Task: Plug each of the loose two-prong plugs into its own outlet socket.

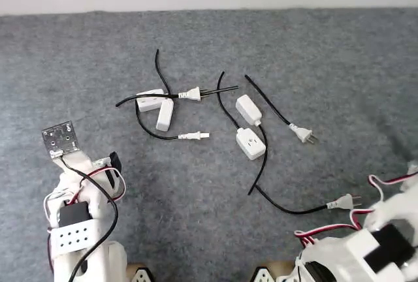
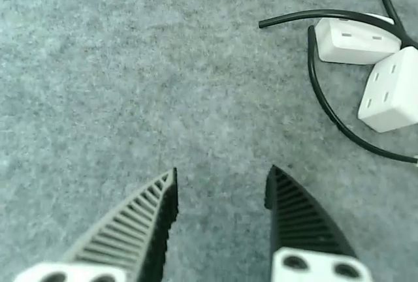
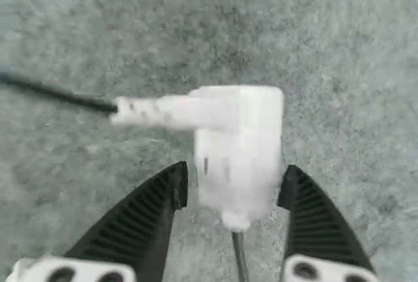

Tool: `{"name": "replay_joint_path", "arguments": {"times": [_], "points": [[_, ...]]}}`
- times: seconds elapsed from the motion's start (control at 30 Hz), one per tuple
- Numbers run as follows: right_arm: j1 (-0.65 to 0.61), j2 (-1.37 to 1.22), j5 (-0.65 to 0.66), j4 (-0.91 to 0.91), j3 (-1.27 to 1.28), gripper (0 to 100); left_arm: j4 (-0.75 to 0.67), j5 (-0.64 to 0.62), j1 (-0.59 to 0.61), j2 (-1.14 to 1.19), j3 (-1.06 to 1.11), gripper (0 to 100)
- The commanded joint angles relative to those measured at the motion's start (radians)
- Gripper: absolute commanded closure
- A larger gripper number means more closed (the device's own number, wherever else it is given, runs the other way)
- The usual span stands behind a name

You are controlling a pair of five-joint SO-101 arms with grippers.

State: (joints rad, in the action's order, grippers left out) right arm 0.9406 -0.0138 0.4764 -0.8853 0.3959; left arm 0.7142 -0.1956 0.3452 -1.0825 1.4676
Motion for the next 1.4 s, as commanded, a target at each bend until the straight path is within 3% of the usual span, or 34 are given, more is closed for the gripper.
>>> {"name": "replay_joint_path", "arguments": {"times": [0.0, 0.2, 0.3, 0.43, 0.53, 0.63, 0.77, 0.9, 1.0, 1.2, 1.37], "points": [[-0.021, 0.076, 0.011, -0.085, -0.109, 75.8, -0.002, 0.011, -0.003, -0.015, -0.045, 79], [-0.064, 0.217, -0.068, -0.179, -0.133, 76.0, -0.003, 0.012, -0.002, -0.017, -0.045, 79], [-0.153, 0.28, -0.155, -0.286, -0.132, 79.1, -0.003, 0.012, -0.002, -0.017, -0.047, 79], [-0.41, 0.331, -0.258, -0.46, -0.132, 99.5, -0.005, 0.009, 0.003, -0.017, -0.048, 79], [-0.647, 0.332, -0.334, -0.526, -0.132, 96.9, -0.011, 0.009, 0.006, -0.018, -0.05, 79], [-0.831, 0.331, -0.439, -0.473, -0.127, 98.6, -0.058, 0.011, 0.051, -0.018, -0.048, 86], [-0.978, 0.331, -0.543, -0.274, -0.041, 99.0, -0.117, 0.012, 0.074, -0.015, -0.044, 99], [-1.095, 0.331, -0.555, -0.024, 0.114, 99.0, -0.124, 0.012, 0.072, -0.011, -0.044, 99], [-1.171, 0.331, -0.494, 0.104, 0.232, 98.6, -0.126, 0.014, 0.071, -0.011, -0.044, 99], [-1.193, 0.328, -0.382, 0.071, 0.287, 77.2, -0.126, 0.014, 0.069, -0.015, -0.044, 98], [-1.184, 0.24, -0.331, 0.09, 0.281, 74.6, -0.126, 0.014, 0.069, -0.015, -0.044, 98]]}}
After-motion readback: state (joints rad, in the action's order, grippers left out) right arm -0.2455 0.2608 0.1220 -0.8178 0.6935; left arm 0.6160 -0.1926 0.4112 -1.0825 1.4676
